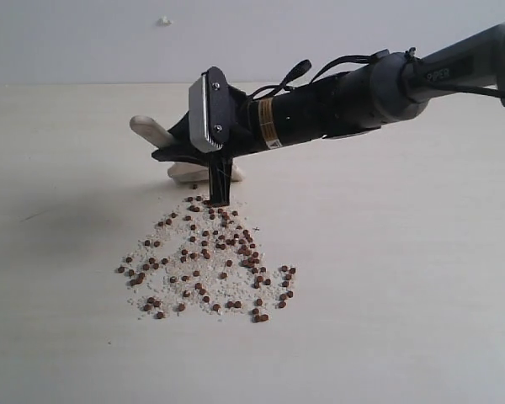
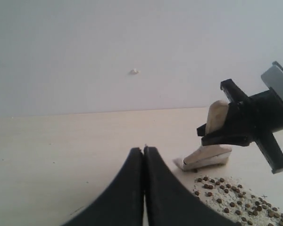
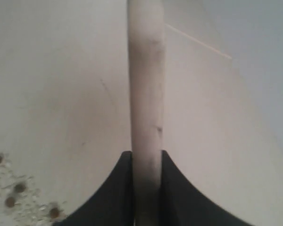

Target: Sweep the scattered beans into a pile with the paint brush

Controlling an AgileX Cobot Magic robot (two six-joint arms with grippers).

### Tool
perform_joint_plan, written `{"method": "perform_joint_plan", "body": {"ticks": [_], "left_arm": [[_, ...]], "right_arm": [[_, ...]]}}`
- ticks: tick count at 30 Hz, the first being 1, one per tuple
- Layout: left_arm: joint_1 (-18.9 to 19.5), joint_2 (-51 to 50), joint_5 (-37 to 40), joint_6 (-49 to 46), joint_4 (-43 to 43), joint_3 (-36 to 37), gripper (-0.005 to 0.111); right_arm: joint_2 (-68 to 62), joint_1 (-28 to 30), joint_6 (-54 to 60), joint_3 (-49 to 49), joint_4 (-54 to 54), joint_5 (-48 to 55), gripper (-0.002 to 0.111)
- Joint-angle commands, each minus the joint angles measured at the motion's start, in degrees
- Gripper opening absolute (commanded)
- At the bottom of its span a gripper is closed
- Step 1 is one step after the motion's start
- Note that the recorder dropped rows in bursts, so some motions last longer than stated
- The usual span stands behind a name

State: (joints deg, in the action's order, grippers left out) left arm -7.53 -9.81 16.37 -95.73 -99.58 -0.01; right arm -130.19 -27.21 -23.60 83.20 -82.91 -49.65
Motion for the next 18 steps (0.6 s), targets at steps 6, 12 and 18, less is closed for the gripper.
{"method": "perform_joint_plan", "body": {"ticks": [6,12,18], "left_arm": [[0.17,0.46,0.32,0.04,-0.37,0.01,0.000],[0.17,0.46,0.32,0.04,-0.37,0.01,0.000],[0.17,0.46,0.32,0.04,-0.37,0.01,0.000]], "right_arm": [[0.33,0.21,-32.40,0.56,-17.04,-11.85,0.000],[3.71,0.21,-39.17,0.56,-17.04,-14.68,0.000],[7.46,0.21,-36.74,0.56,-17.04,-10.10,0.000]]}}
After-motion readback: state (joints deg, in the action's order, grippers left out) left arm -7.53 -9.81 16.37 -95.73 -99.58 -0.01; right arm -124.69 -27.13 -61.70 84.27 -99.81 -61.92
